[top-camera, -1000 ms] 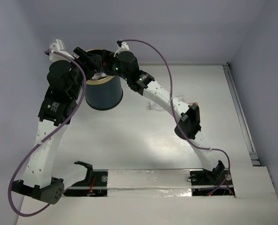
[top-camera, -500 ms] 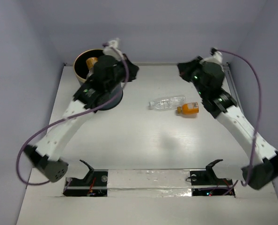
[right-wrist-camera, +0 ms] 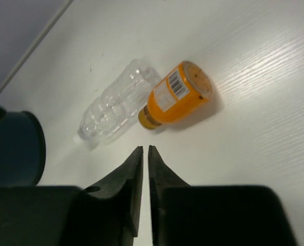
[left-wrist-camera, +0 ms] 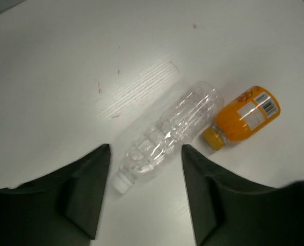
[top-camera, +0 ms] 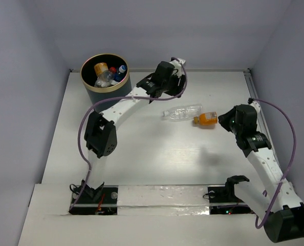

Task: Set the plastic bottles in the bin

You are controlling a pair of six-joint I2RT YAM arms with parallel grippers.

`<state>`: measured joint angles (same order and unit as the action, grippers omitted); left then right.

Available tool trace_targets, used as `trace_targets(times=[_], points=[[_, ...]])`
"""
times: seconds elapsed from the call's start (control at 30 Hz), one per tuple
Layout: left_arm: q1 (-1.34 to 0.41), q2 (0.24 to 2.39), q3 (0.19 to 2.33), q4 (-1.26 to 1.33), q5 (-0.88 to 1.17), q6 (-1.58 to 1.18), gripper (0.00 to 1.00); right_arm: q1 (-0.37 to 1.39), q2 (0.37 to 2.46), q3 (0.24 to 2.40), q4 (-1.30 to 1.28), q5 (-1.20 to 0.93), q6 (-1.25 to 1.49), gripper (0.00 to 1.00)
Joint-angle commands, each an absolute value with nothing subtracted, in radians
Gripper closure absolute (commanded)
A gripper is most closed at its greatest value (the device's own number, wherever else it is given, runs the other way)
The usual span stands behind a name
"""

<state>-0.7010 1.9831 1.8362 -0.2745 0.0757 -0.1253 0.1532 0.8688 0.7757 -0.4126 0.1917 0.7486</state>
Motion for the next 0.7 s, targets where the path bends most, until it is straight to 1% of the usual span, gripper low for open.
trace_targets(times=[0.0,0.03,0.07,0.13,0.17,0.23,0.27,0.37,0.57,0.67], points=[[-0.707,2.053,1.992,-0.284,0.135,-0.031,0.43,0.143,0.828,0.747,-0.428,0.141,0.755,0.81],[-0.707,2.078,2.038,-0.296,0.144,-0.029,0.33,0.143,0.821,0.741,-0.436,0.138,0.758,0.76],[-0.707,2.106,2.061,-0.311,0.159,-0.029,0.29,0.143,0.818,0.735,-0.439,0.135,0.759,0.64],[-0.707,2.176,2.123,-0.330,0.189,-0.028,0.21,0.133,0.819,0.721,-0.445,0.133,0.767,0.52],[-0.707,2.199,2.144,-0.345,0.207,-0.025,0.19,0.133,0.821,0.715,-0.443,0.130,0.769,0.42],[-0.716,2.259,2.190,-0.376,0.231,-0.014,0.13,0.123,0.830,0.706,-0.430,0.112,0.773,0.34],[-0.716,2.281,2.204,-0.388,0.256,-0.005,0.12,0.114,0.845,0.706,-0.425,0.106,0.779,0.27],[-0.727,2.327,2.214,-0.396,0.308,-0.005,0.10,0.103,0.883,0.722,-0.407,0.086,0.773,0.22],[-0.738,2.373,2.220,-0.380,0.367,0.003,0.09,0.072,0.905,0.744,-0.411,0.066,0.739,0.22],[-0.747,2.401,2.226,-0.388,0.359,0.021,0.09,0.063,0.914,0.726,-0.403,0.057,0.736,0.21]])
